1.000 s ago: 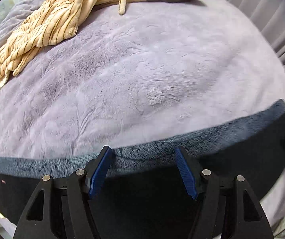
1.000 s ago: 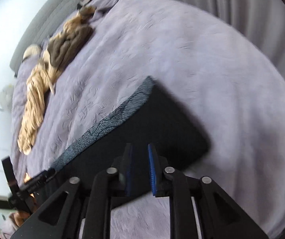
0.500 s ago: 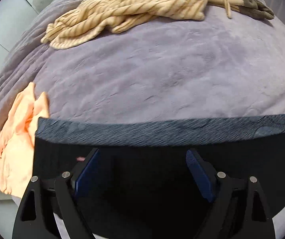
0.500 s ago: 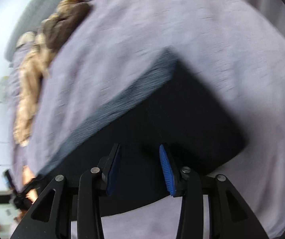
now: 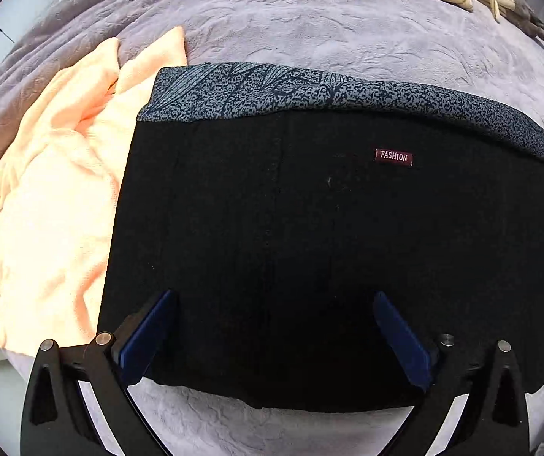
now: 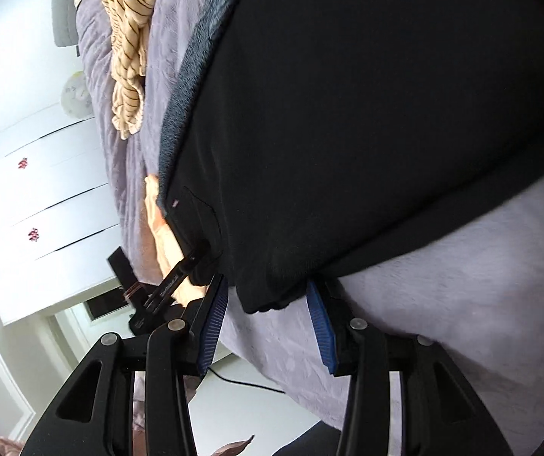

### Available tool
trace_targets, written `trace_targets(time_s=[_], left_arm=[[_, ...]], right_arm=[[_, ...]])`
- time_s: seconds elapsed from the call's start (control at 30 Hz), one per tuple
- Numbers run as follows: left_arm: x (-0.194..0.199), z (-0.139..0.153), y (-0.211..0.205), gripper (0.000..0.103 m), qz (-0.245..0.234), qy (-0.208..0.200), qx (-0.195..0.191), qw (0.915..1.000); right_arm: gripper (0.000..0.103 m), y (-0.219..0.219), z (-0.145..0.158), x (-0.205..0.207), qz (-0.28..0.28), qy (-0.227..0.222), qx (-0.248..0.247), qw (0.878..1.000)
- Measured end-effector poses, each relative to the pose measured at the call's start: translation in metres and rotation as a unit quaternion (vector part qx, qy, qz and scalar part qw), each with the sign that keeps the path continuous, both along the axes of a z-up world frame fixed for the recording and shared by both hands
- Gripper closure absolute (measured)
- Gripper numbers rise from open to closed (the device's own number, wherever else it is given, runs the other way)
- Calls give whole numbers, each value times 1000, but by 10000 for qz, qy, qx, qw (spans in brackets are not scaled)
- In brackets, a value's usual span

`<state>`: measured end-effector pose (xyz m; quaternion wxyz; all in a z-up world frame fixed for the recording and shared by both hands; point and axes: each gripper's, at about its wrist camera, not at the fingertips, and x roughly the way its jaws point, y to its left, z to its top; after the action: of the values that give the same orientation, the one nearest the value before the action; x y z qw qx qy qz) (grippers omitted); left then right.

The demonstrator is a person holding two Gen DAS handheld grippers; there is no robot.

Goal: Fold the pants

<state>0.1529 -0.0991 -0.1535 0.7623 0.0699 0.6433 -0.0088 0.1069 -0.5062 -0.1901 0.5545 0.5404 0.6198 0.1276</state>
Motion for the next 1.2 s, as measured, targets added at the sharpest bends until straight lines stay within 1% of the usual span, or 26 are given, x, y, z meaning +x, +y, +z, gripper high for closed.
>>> trace_targets(time_s=[0.13, 0.17, 0.2, 0.23, 0.3, 0.33, 0.37, 0.4, 0.43, 0.47, 0.5, 0.53, 0.6, 0.67, 0.7, 0.73, 0.8, 0.87, 0.9, 0.93, 0.97, 1.0, 1.03, 1.1, 1.13, 1.2], left_arm=[[6, -4, 5, 0, -26, 9, -76, 10000], [8, -4, 6, 0, -21, 0, -99, 9999], [7, -5, 7, 0, -21, -12, -118, 9999], [8, -6, 8, 0, -34, -23, -129, 9999], [8, -7, 10, 0, -55, -35, -143, 9999], [9, -9, 11, 0, -64, -34, -145, 9999], [10, -10, 13, 0, -75, -35, -143, 9999], [11, -12, 14, 0, -86, -32, -132, 9999], [14, -13, 16, 0, -95, -32, -120, 9999], [15, -14, 17, 0, -95, -20, -129, 9999], [14, -15, 18, 0, -91, -11, -135, 9999], [14, -16, 18, 0, -92, -13, -127, 9999], [14, -16, 18, 0, -84, -18, -98, 9999], [12, -17, 16, 0, -76, -18, -82, 9999], [11, -17, 10, 0, -76, -12, -73, 9999], [11, -16, 9, 0, -74, 0, -70, 9999], [17, -12, 9, 0, -68, 25, -63, 10000], [18, -11, 8, 0, -65, 31, -57, 10000], [19, -11, 8, 0, -56, 37, -55, 10000], [19, -10, 8, 0, -39, 48, -47, 10000], [20, -8, 7, 0, -25, 54, -41, 10000], [20, -7, 7, 0, -10, 53, -38, 10000], [20, -8, 7, 0, 0, 46, -36, 10000], [20, -10, 6, 0, 4, 32, -24, 10000], [21, -9, 5, 0, 8, 39, -19, 10000], [23, -7, 6, 0, 7, 54, -25, 10000]], right_arm=[[58, 7, -3, 5, -78, 134, -142, 9998], [64, 9, 1, 8, -31, 118, -260, 9996], [87, 11, 8, 11, 81, 56, -475, 9988], [87, 15, 16, 20, 307, -31, -760, 9966], [89, 18, 29, 22, 438, -201, -985, 9940], [94, 20, 31, 20, 506, -247, -1133, 9920], [98, 18, 28, 12, 515, -190, -1321, 9897], [98, 16, 20, 5, 484, -21, -1427, 9886], [98, 14, 5, -5, 277, 272, -1264, 9912], [99, 11, -2, -12, 110, 416, -1084, 9932], [100, 9, -3, -17, 61, 472, -982, 9940], [99, 7, 2, -19, 40, 357, -922, 9951], [96, -5, 20, -18, 4, 97, -1023, 9947], [73, -25, 33, -16, -215, -67, -1170, 9929], [46, -38, 37, -14, -427, -104, -1281, 9908], [39, -51, 39, -16, -626, -112, -1372, 9885], [39, -68, 38, -13, -940, -128, -1280, 9872], [43, -75, 33, -12, -1091, -58, -1235, 9863], [53, -82, 29, -13, -1088, 58, -1272, 9859], [76, -87, 22, -13, -1080, 261, -1304, 9852], [84, -88, 17, -13, -1145, 417, -1270, 9844], [86, -87, 16, -13, -1230, 482, -1234, 9835], [88, -85, 20, -11, -1185, 396, -1323, 9833], [89, -77, 22, -10, -941, 288, -1633, 9817], [90, -77, 17, -14, -952, 392, -1623, 9813], [90, -80, 9, -21, -1163, 586, -1383, 9818]])
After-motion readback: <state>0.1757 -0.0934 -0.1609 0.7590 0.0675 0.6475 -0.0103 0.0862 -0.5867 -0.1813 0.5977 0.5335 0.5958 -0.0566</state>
